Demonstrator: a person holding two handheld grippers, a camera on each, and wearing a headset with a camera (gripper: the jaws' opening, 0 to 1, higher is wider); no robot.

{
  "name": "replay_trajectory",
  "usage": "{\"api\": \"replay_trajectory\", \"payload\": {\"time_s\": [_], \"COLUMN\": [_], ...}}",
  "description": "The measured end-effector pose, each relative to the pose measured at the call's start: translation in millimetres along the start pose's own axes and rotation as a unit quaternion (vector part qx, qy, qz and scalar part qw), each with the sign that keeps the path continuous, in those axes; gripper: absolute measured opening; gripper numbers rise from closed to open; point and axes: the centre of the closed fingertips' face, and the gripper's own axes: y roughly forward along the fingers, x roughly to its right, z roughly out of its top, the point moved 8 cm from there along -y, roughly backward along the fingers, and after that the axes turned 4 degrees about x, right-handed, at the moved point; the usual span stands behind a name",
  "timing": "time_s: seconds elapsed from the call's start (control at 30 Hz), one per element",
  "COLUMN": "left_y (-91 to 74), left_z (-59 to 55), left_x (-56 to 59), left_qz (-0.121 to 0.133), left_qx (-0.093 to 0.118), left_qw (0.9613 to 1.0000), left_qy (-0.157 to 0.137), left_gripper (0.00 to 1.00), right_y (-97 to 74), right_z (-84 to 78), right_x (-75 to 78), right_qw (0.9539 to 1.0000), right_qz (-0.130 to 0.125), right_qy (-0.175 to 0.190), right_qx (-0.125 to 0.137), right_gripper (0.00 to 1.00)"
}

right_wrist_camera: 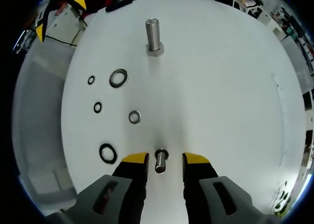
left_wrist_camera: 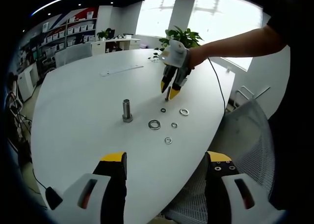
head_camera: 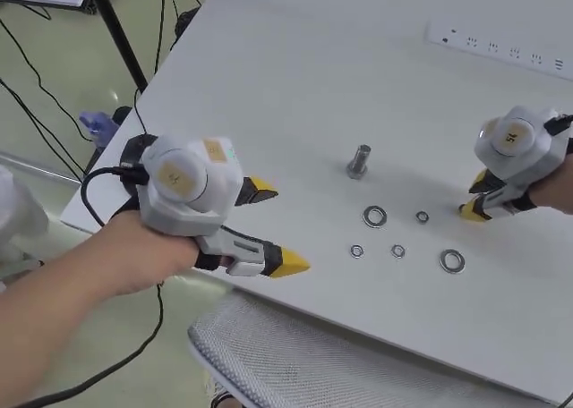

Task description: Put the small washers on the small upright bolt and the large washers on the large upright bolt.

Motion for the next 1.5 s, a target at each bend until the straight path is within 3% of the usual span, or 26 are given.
{"api": "replay_trajectory", "payload": {"time_s": [0.37,0.77,0.9,1.13,1.5], "left_y": [-2.7,-7.4,-8.6,-10.6,-13.2], "left_z": [11.8,14.4,15.1,13.8,10.8], "left_x": [6.6,6.7,6.4,7.7,6.1], "left_qz": [0.0,0.003,0.006,0.007,0.008], "left_qx": [0.013,0.019,0.023,0.025,0.024], "left_qw": [0.9999,0.9997,0.9996,0.9996,0.9996], "left_qy": [0.008,0.016,0.015,0.013,0.01], "left_gripper": [0.64,0.64,0.64,0.64,0.64], "right_y": [-20.7,-28.7,-20.3,-2.4,19.2], "right_z": [20.5,48.5,51.8,51.5,49.0], "right_x": [-0.8,-16.9,-24.7,-37.4,-38.2], "right_qw": [0.9993,0.9974,0.9954,0.9939,0.9956], "right_qz": [0.0,0.023,0.028,0.035,0.032], "right_qy": [-0.018,-0.059,-0.089,-0.101,-0.087], "right_qx": [0.031,0.035,0.025,0.027,0.014], "right_gripper": [0.29,0.29,0.29,0.28,0.27]}}
